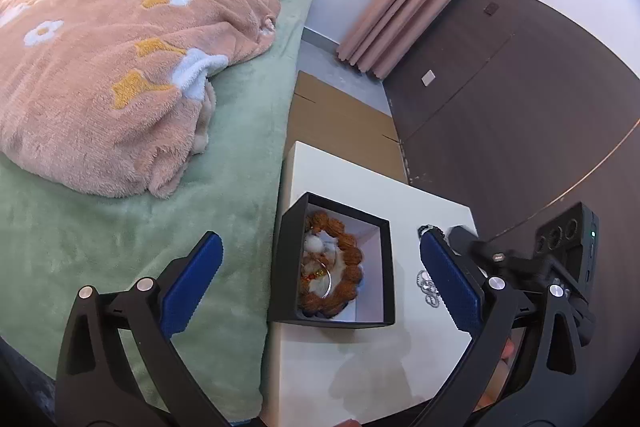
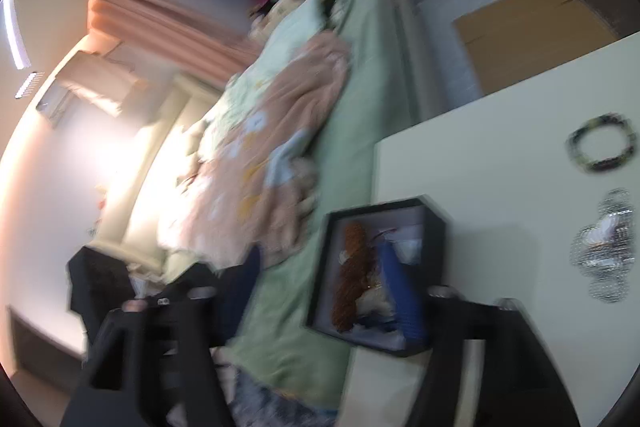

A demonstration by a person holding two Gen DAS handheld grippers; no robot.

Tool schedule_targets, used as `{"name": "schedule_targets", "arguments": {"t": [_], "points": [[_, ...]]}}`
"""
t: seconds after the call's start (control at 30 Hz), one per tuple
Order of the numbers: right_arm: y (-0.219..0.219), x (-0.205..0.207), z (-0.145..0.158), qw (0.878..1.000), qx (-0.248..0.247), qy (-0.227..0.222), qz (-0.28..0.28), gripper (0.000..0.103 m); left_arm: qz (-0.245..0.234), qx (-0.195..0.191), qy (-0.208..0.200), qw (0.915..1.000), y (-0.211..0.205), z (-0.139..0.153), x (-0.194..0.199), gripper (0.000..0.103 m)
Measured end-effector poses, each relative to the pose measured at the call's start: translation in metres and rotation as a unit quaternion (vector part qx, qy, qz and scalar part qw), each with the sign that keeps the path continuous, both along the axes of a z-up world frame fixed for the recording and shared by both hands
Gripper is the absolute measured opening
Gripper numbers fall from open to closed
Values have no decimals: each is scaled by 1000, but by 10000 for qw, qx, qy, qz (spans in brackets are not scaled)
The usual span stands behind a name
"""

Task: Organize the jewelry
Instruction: 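Carry the silver hoop and brown bracelet into the black box and release, then move both open tools back toward the silver chains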

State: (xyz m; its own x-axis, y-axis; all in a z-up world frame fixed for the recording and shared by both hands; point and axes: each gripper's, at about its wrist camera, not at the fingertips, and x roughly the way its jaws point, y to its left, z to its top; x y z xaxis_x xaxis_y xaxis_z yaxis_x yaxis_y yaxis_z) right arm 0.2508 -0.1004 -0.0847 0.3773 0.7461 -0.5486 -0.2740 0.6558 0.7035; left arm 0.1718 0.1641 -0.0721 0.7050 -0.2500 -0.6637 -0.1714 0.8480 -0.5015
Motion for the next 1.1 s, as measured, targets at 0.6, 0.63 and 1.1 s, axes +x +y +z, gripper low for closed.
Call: {"name": "schedule_targets", "arguments": {"t": [0.6, 0.63, 1.1], "points": [[-110, -3, 13, 9893, -925, -175, -1114, 96, -653, 532, 28, 9964, -66, 10, 23, 98], [-117, -5, 11, 9882, -980, -165, -1167, 96, -699, 556, 39, 9960, -71, 9, 25, 98], [-189, -11, -5, 9824, -911, 261, -1612, 86, -1774, 797, 293, 9805, -170, -6, 56, 81]]}}
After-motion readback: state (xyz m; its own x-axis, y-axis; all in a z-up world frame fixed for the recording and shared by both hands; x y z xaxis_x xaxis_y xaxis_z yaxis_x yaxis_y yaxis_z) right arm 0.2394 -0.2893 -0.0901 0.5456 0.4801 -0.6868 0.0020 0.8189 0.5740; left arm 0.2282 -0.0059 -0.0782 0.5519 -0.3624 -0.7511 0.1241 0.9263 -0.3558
